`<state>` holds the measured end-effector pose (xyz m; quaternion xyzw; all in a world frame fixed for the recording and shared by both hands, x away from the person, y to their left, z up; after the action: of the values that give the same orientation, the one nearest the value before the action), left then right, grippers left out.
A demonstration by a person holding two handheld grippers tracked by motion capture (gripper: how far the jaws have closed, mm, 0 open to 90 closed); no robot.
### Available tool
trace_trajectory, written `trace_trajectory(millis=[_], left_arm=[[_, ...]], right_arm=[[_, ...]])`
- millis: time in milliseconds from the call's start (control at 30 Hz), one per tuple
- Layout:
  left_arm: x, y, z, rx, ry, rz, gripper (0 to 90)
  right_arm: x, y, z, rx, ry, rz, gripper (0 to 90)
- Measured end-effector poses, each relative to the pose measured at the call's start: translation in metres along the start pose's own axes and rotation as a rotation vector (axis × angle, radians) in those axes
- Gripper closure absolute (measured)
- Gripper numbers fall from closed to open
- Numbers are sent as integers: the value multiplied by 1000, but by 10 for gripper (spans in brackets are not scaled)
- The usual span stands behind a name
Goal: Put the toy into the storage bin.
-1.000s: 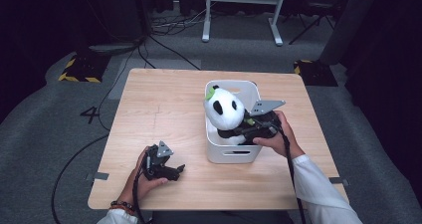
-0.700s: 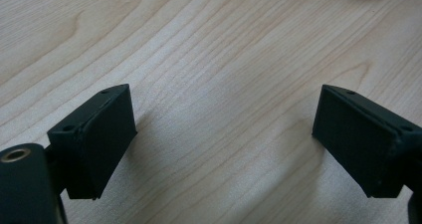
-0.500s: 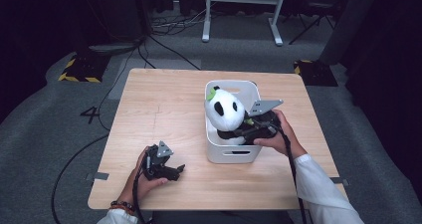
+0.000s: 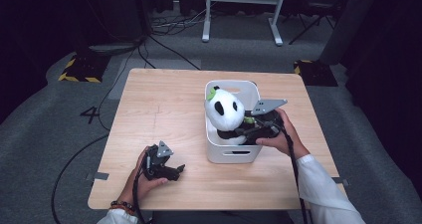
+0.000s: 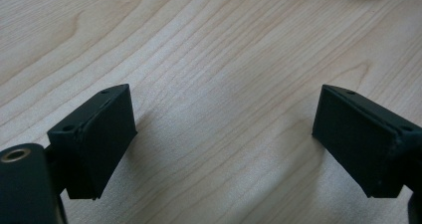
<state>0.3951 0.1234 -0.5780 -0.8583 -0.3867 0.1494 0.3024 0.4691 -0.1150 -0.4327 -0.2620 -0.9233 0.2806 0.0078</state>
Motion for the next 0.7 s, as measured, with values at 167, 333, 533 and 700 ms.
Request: trace_trajectory(millis=[167,333,533,700], left_arm=[[0,0,0,0,0,0,99],[0,0,0,0,0,0,99],[0,0,0,0,0,0,99],[0,0,0,0,0,0,99]], right_arm=[[0,-3,-3,-10,-1,7,252],[-1,-5,-5,-20,5,11,229],[-1,-6,-5,-24,5,11,220],[0,-8,-7,-29,-2,11,221]])
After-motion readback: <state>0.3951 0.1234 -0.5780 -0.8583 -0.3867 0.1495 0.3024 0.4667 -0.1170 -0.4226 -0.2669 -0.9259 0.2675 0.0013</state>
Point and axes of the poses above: each handheld gripper's, and its own axes: y roughly forward along the jaws, z roughly out of its underside, x roughly to its left, the point moved 10 cm from there along y, roughly forward along the jaws, and after that the axes turned 8 degrees about -x, right-handed, at the moved point
